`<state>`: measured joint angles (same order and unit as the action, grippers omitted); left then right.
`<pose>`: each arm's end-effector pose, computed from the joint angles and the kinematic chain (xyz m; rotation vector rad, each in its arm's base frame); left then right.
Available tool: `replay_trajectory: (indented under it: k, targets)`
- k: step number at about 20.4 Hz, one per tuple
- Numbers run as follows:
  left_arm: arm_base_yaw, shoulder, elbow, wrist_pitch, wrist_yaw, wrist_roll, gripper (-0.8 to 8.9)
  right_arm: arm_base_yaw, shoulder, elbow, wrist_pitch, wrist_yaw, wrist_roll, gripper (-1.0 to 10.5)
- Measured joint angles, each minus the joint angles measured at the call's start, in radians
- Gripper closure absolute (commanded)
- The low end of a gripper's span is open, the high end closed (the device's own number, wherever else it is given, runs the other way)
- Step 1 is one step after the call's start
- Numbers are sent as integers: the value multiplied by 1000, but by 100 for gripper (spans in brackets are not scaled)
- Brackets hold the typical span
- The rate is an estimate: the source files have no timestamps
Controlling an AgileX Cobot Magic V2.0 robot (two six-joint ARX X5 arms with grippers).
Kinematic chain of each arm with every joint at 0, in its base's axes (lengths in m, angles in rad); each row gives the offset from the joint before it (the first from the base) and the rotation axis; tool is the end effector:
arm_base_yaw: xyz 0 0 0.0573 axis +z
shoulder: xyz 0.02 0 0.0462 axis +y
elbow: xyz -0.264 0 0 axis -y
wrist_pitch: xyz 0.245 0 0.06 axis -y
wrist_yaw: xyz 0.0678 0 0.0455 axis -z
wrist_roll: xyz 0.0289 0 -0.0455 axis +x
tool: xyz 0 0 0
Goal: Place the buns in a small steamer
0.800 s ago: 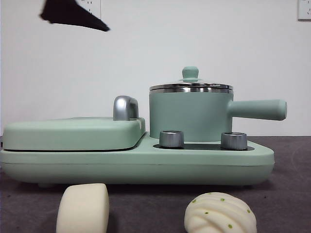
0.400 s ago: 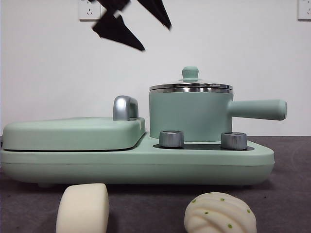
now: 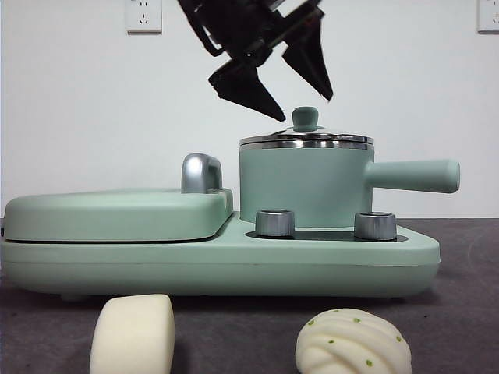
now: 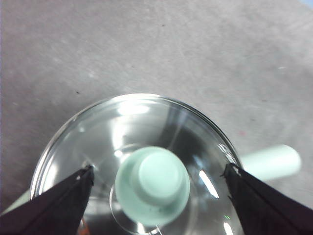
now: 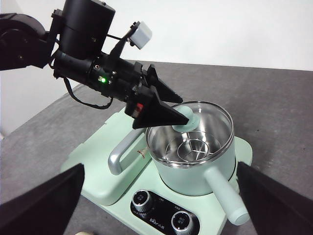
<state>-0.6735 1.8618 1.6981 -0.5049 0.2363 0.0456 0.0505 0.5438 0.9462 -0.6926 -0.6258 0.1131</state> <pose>0.3260 -0.2688 0.3162 0.1908 0.6553 -0.8905 0.0825 0.0211 0.3651 0.1920 0.3215 0.6552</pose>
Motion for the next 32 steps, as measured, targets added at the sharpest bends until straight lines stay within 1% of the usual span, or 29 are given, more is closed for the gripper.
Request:
replay_trajectory:
  k: [2, 4, 13, 16, 18, 19, 20, 21, 23, 25, 28, 32]
  targets:
    - [-16, 0, 1, 16, -56, 7, 387, 0, 0, 0, 0, 0, 0, 450]
    - [-18, 0, 1, 15, -66, 8, 444, 0, 0, 0, 0, 0, 0, 450]
    - [-18, 34, 1, -11, -69, -9, 459, 0, 0, 0, 0, 0, 0, 450]
    - [-19, 34, 2, -12, -71, -9, 560, 0, 0, 0, 0, 0, 0, 450]
    - [-19, 34, 2, -7, -71, -9, 577, 0, 0, 0, -1, 0, 0, 450]
    - [-19, 35, 2, -4, -70, -9, 610, 0, 0, 0, -1, 0, 0, 450]
    - [-19, 35, 2, -3, -70, -8, 667, 0, 0, 0, -2, 0, 0, 450]
    - [-19, 35, 5, 5, -69, 0, 695, 0, 0, 0, -3, 0, 0, 450]
    - [-24, 35, 10, 3, -66, -1, 704, 0, 0, 0, -3, 0, 0, 450]
    - [-23, 35, 11, 3, -66, -1, 750, 0, 0, 0, -3, 0, 0, 450]
    - [-23, 40, 36, -30, -66, -1, 754, 0, 0, 0, -3, 0, 0, 450]
    - [-22, 45, 138, -131, -72, -4, 754, 0, 0, 0, -3, 0, 0, 451]
